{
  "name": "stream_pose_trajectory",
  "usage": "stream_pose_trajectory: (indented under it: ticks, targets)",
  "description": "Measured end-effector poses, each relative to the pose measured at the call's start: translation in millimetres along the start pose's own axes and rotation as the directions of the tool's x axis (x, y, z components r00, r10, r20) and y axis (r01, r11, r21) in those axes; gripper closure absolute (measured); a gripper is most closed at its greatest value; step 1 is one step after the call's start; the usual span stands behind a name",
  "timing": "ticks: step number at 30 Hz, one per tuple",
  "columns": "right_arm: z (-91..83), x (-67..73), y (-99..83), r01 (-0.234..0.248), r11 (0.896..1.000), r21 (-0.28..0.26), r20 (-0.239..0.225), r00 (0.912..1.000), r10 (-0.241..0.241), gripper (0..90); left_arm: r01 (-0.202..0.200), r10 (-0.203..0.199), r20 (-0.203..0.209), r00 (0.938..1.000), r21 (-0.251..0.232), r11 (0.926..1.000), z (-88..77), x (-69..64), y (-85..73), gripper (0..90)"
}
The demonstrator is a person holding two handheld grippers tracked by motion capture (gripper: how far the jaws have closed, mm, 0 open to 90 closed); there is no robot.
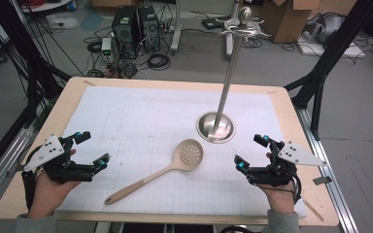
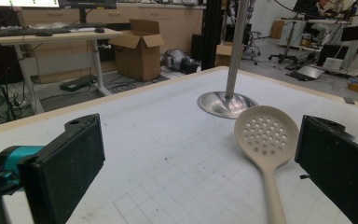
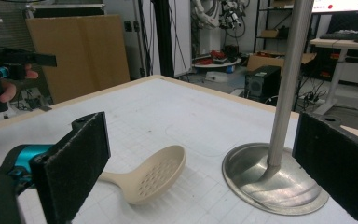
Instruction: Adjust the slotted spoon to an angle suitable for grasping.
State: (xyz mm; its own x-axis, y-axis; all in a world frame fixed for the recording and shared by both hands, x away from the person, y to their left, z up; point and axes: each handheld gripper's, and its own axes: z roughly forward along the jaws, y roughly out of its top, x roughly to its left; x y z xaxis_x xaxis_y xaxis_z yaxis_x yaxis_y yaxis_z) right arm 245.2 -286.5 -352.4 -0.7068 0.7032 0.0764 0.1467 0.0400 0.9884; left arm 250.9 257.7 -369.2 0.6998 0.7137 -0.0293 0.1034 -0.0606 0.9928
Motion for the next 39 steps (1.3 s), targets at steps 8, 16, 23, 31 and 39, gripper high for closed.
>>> stream_pose_trajectory:
  ticks: [8, 16, 23, 31, 39]
  targets:
    - [3.4, 1.7, -0.3, 0.01, 1.0, 0.006, -0.005, 0.9999, -0.01, 2.8, -0.029, 0.028, 0.04, 0.9988, 0.033, 0.999, 3.1, -4.2, -3.2, 1.9]
    - [5.1, 0.0, -1.8, 0.0, 1.0, 0.013, -0.008, 1.0, 0.0, 2.9, -0.039, 0.034, 0.064, 0.9974, 0.066, 0.997, 3.6, -4.8, -7.8, 23.4]
    - [7.5, 0.7, -1.3, 0.006, 1.0, 0.023, -0.024, 0.9997, -0.006, 3.0, -0.113, 0.106, 0.11, 0.9883, 0.056, 0.9921, 2.9, -8.2, -15.2, 47.2]
    - [11.3, -0.5, -0.7, 0.006, 1.0, 0.023, -0.027, 0.9996, -0.005, 3.0, -0.113, 0.099, 0.15, 0.9837, 0.089, 0.9896, 4.4, -17.7, -20.7, 82.1]
    - [17.2, 1.7, 2.0, 0.014, 1.0, 0.016, -0.034, 0.9994, -0.013, 2.9, -0.085, 0.057, 0.222, 0.9735, 0.12, 0.9891, 0.2, -23.5, -24.0, 89.6]
